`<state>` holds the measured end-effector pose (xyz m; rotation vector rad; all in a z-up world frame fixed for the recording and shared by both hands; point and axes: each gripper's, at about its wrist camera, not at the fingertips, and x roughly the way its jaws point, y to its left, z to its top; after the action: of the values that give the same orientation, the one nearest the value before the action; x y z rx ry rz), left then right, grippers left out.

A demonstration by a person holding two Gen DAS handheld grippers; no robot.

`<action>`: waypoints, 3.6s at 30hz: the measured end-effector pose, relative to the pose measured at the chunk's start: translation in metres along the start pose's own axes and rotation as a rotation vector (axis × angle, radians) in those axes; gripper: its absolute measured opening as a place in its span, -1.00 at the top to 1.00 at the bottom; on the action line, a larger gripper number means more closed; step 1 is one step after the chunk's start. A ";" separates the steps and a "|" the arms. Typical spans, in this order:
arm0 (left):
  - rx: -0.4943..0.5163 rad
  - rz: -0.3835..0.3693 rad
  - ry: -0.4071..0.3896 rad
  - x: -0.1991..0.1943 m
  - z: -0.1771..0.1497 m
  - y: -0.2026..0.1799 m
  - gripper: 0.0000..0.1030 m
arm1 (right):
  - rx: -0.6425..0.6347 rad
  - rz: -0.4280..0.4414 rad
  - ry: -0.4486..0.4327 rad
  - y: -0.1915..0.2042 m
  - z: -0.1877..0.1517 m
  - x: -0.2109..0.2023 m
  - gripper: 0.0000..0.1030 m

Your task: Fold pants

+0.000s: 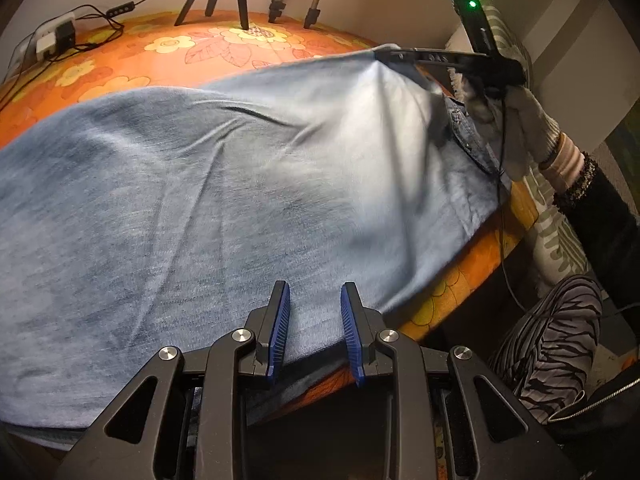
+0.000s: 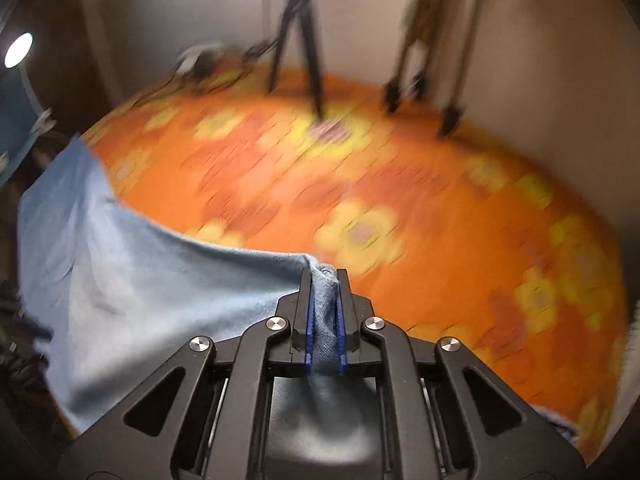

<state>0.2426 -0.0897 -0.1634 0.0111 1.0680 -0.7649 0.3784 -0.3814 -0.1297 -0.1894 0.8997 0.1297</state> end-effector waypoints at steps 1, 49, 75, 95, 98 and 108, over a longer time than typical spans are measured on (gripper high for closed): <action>-0.004 -0.002 0.000 0.000 0.000 0.000 0.53 | 0.007 -0.032 0.025 -0.001 0.002 0.008 0.85; -0.176 0.105 -0.072 -0.034 0.006 0.038 0.52 | 0.690 -0.183 0.059 -0.125 -0.230 -0.114 -0.09; -0.359 0.299 -0.263 -0.131 0.002 0.122 0.52 | 0.409 -0.551 -0.011 -0.048 -0.185 -0.165 0.29; -0.898 0.540 -0.445 -0.259 -0.126 0.297 0.21 | -0.101 0.262 -0.092 0.251 -0.056 -0.089 0.29; -0.941 0.517 -0.412 -0.248 -0.134 0.311 0.21 | -0.117 0.327 -0.061 0.279 -0.062 -0.067 0.28; -1.033 0.510 -0.365 -0.233 -0.148 0.335 0.12 | -0.218 0.394 0.015 0.304 -0.080 -0.032 0.04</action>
<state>0.2578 0.3439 -0.1698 -0.6852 0.9444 0.2921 0.2391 -0.1032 -0.1863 -0.2136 0.9299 0.5939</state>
